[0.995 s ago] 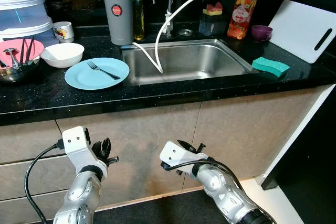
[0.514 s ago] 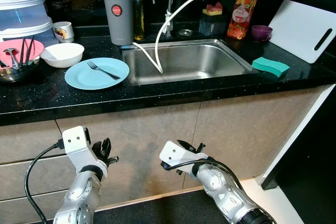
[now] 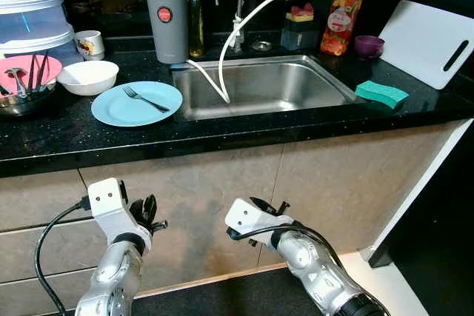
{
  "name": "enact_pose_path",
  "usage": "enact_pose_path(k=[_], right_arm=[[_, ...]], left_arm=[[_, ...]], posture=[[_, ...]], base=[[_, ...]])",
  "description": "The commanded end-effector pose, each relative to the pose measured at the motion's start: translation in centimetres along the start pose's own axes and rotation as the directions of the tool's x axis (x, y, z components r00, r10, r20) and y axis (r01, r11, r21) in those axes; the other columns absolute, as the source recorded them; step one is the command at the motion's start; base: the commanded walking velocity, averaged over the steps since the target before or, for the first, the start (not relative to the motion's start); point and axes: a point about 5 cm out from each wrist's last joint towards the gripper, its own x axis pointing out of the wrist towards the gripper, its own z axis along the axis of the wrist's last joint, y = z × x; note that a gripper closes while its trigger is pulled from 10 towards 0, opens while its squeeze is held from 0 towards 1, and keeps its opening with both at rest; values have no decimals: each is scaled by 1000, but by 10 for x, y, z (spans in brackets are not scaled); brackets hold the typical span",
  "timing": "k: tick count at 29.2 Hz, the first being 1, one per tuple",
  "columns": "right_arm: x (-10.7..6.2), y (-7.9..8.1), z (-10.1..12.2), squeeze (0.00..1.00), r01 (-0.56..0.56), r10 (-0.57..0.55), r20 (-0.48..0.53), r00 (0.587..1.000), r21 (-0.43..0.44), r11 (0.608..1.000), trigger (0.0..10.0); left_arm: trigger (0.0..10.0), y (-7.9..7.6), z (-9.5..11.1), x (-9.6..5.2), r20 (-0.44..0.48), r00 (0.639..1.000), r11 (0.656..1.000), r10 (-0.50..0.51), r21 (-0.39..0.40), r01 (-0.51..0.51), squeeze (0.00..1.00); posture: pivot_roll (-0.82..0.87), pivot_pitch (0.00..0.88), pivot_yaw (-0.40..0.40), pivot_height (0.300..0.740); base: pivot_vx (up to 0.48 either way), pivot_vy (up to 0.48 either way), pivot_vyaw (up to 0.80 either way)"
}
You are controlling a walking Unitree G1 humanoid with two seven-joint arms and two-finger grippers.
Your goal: Kitchen organization
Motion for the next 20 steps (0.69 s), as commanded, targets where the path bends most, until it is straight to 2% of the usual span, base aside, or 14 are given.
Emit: enact_pose_path(k=[1, 20], right_arm=[[0, -2, -5, 0, 0, 1, -13, 1000, 10, 1000, 10000], [0, -1, -4, 0, -1, 1, -13, 1000, 10, 1000, 10000]], left_arm=[[10000, 3, -6, 0, -32, 999, 1000, 17, -25, -18, 0], [10000, 3, -7, 1, -38, 999, 1000, 12, -22, -13, 0]], posture=[[-150, 12, 5, 740], [-148, 0, 3, 740]], base=[[0, 0, 0], [0, 0, 0]])
